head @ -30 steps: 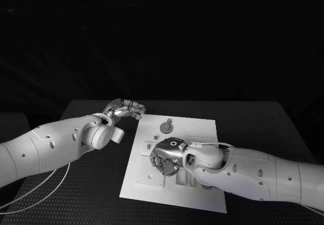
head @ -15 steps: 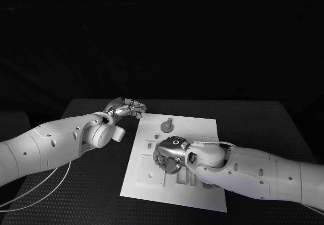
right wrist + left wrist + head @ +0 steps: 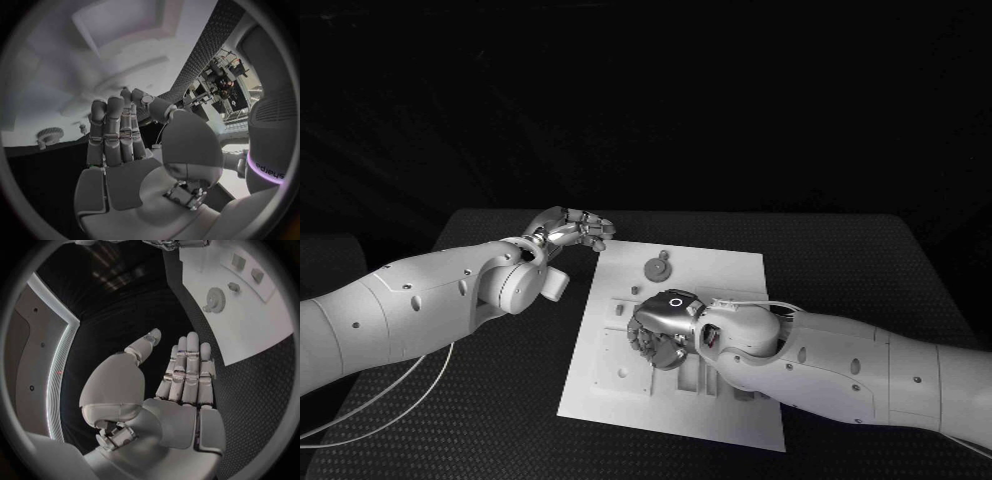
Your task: Assemble the parts on the task board
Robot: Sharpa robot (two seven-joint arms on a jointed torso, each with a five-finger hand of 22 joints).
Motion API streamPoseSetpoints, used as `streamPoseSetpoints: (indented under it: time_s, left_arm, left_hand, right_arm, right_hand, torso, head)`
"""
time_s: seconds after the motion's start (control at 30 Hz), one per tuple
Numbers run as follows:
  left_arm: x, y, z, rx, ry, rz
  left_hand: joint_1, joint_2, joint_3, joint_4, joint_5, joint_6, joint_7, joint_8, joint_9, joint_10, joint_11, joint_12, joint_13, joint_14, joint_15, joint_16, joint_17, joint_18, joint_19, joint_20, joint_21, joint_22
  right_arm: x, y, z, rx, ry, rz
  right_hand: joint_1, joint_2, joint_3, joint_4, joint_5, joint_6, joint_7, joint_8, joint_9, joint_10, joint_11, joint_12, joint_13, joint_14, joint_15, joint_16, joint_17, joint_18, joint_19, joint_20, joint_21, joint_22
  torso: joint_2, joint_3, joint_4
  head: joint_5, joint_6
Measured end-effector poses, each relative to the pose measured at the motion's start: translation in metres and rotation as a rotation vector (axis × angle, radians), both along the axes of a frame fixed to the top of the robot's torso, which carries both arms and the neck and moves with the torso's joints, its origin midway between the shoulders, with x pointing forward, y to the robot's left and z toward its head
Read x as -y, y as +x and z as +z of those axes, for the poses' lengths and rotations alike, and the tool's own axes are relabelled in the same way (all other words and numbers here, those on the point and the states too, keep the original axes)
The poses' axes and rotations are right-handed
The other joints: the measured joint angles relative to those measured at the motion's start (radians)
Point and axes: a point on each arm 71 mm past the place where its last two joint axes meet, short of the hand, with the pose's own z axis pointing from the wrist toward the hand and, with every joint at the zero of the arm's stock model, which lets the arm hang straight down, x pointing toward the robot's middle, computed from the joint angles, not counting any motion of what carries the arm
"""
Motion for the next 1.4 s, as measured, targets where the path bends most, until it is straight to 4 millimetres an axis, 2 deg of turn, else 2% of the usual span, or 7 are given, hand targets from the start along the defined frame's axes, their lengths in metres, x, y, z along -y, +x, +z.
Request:
streamPoseSetpoints:
  time_s: [0.53, 1.4]
  left_arm:
    - [-0.0004, 0.0, 0.0, 0.0, 0.0, 0.001]
    - [-0.0012, 0.0002, 0.0002, 0.0, 0.001, 0.002]
  left_hand:
    - [0.0, 0.0, 0.0, 0.0, 0.0, -0.004, 0.004, 0.0, -0.001, 0.0, 0.0, 0.0, -0.001, 0.0, 0.0, 0.0, 0.002, 0.0, 0.0, 0.0, 0.0, 0.001]
    - [0.0, 0.0, 0.0, 0.0, 0.0, -0.003, 0.004, 0.0, -0.001, 0.0, 0.0, 0.0, -0.001, 0.0, 0.0, -0.004, 0.004, 0.0, 0.004, -0.004, 0.0, 0.001]
  right_arm:
    - [-0.0008, -0.0003, -0.0007, -0.001, 0.001, 0.004]
    - [-0.0027, 0.0002, -0.0022, -0.003, -0.001, 0.006]
  right_hand:
    - [-0.001, -0.001, 0.0, 0.0, 0.0, -0.002, 0.001, 0.0, -0.001, 0.0, 0.0, -0.004, 0.001, 0.0, 0.0, 0.003, 0.0, 0.0, 0.0, 0.0, 0.0, 0.001]
    - [0.003, 0.003, 0.0, 0.0, -0.001, -0.003, 0.003, 0.0, 0.002, 0.0, 0.0, -0.004, 0.005, 0.0, 0.0, 0.003, -0.001, -0.002, 0.0, 0.0, 0.0, 0.002]
  torso:
    - [0.0, 0.0005, -0.0009]
    - [0.0, 0.0007, -0.0006]
  head:
    - [0.002, -0.004]
    - [-0.003, -0.003]
